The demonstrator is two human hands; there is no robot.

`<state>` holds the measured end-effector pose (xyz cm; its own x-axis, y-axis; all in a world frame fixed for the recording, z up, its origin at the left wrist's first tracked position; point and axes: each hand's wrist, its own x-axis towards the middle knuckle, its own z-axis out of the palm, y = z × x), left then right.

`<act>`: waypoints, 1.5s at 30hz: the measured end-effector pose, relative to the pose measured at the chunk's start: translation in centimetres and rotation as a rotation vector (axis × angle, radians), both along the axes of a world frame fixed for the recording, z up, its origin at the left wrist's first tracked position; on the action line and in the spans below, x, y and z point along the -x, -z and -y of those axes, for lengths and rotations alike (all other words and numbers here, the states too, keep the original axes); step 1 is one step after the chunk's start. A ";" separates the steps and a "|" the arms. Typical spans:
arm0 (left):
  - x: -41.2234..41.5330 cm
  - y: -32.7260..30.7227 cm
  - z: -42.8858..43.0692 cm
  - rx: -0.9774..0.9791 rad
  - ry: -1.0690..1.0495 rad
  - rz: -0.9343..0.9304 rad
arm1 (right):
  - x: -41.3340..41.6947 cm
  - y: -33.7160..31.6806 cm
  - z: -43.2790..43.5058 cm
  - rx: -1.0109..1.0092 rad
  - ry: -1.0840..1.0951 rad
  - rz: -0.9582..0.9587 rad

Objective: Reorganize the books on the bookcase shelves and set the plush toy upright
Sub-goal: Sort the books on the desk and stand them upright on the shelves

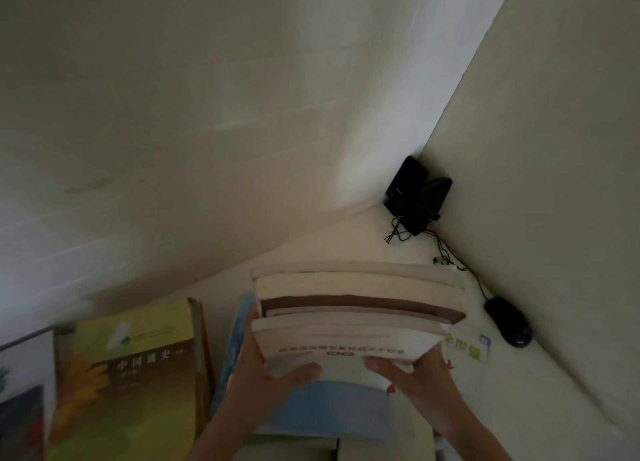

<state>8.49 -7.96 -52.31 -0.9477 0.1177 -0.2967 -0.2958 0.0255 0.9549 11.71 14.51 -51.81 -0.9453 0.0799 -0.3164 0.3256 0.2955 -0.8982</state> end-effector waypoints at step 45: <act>-0.1 4.1 7.0 0.507 -0.252 0.362 | 1.3 3.9 8.9 -0.094 -0.175 0.164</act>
<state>8.60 -15.00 -56.37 -0.7583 -0.3320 -0.5611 -0.6507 0.3327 0.6826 10.37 5.63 -55.75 -0.8840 -0.0440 -0.4654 0.4012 0.4397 -0.8036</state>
